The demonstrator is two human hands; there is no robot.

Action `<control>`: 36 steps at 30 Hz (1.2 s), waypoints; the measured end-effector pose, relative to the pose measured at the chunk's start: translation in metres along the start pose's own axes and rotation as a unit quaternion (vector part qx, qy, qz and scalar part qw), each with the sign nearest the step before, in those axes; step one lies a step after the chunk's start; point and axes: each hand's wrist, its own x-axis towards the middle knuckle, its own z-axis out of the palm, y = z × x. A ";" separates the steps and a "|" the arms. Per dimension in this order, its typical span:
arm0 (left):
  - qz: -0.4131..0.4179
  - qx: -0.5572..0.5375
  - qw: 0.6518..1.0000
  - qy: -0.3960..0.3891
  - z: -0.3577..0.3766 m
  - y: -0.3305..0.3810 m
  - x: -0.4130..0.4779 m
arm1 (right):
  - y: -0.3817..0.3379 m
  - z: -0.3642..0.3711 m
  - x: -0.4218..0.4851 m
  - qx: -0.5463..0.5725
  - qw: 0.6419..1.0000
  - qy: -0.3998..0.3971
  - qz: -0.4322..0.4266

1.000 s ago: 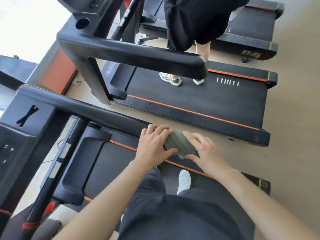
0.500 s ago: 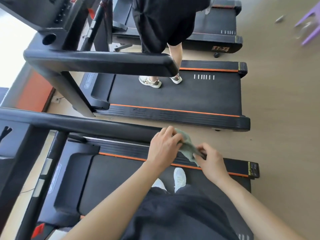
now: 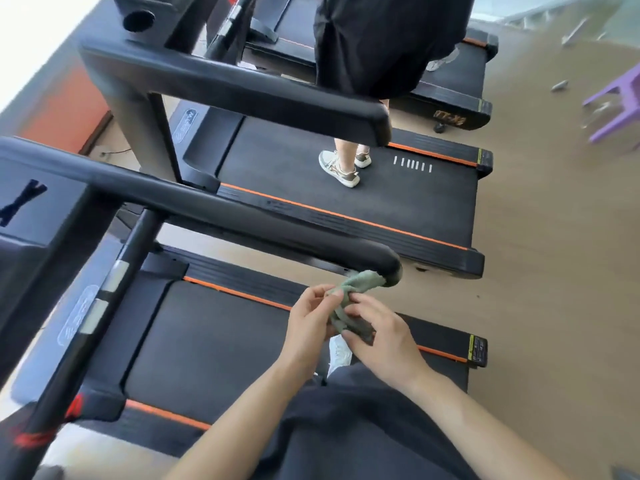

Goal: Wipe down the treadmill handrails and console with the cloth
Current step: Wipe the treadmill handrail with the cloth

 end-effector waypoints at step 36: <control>0.164 -0.263 0.899 0.308 -0.154 0.098 0.124 | -0.069 0.038 0.215 -0.222 0.951 -0.214 0.011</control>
